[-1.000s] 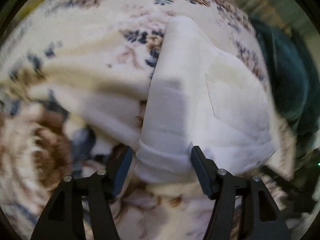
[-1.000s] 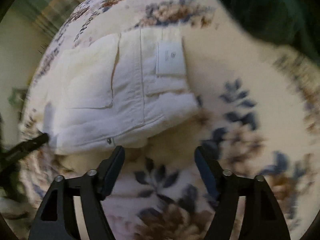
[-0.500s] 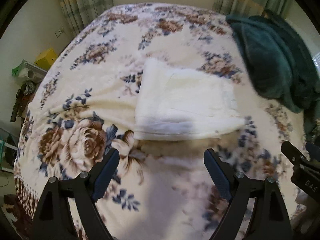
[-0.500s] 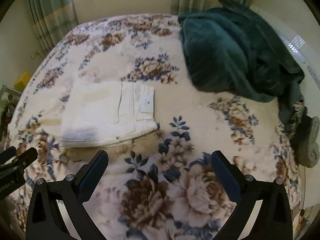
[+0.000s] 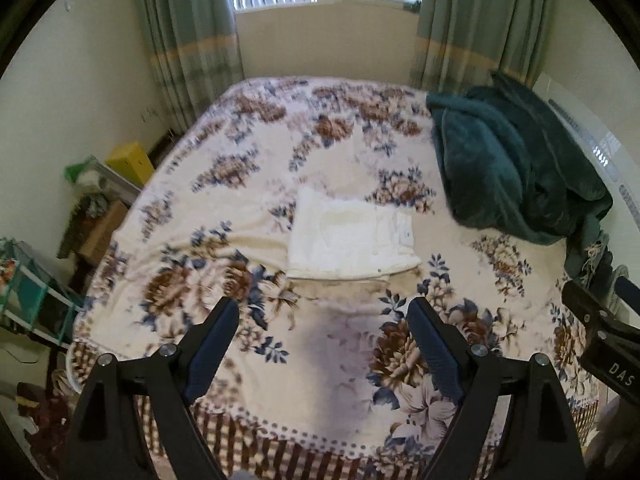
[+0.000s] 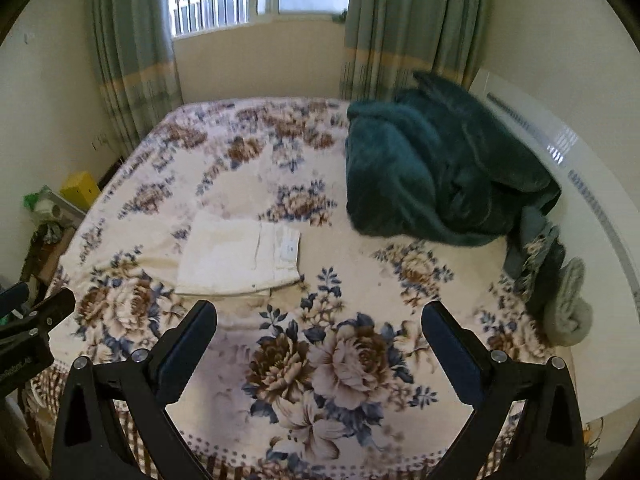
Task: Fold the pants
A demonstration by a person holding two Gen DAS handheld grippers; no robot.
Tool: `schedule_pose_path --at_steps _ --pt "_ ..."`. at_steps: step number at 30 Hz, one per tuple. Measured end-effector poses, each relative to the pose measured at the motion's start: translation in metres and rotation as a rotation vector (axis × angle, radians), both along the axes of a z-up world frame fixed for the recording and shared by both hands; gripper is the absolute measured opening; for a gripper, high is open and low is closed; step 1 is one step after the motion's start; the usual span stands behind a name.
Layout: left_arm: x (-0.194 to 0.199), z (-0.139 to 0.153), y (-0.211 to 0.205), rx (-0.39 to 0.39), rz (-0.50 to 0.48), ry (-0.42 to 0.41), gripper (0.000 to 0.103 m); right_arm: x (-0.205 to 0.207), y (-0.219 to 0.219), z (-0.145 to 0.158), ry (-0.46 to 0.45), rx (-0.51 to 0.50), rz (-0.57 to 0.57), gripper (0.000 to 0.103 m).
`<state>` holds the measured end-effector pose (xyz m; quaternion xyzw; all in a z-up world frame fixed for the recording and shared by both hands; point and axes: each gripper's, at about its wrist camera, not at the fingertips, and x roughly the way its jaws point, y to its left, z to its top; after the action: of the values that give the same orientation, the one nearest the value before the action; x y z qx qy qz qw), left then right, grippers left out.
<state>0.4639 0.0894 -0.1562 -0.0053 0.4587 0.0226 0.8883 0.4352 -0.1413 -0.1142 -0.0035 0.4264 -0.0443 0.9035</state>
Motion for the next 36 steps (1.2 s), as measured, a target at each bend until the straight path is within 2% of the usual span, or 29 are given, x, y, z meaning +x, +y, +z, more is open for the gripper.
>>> schedule_pose_path --at_steps 8,13,25,26,28,36 --pt "-0.063 0.073 0.002 0.016 -0.004 -0.085 0.086 -0.080 -0.003 0.105 -0.084 -0.012 0.006 0.103" --pt "-0.087 0.094 0.006 0.002 -0.018 -0.091 0.086 -0.120 0.006 0.140 -0.098 -0.015 0.032 0.103" --pt "-0.132 0.128 0.008 0.010 -0.038 -0.152 0.086 -0.177 0.028 0.179 -0.153 -0.014 0.060 0.103" --pt "-0.133 0.129 0.009 0.011 -0.039 -0.153 0.087 -0.180 0.028 0.182 -0.162 -0.012 0.060 0.103" --pt "-0.136 0.131 0.008 0.005 -0.035 -0.152 0.102 -0.182 0.027 0.184 -0.171 -0.009 0.064 0.103" --pt "-0.146 0.141 0.013 0.013 -0.005 -0.191 0.103 -0.184 0.021 0.183 -0.158 0.001 0.064 0.103"
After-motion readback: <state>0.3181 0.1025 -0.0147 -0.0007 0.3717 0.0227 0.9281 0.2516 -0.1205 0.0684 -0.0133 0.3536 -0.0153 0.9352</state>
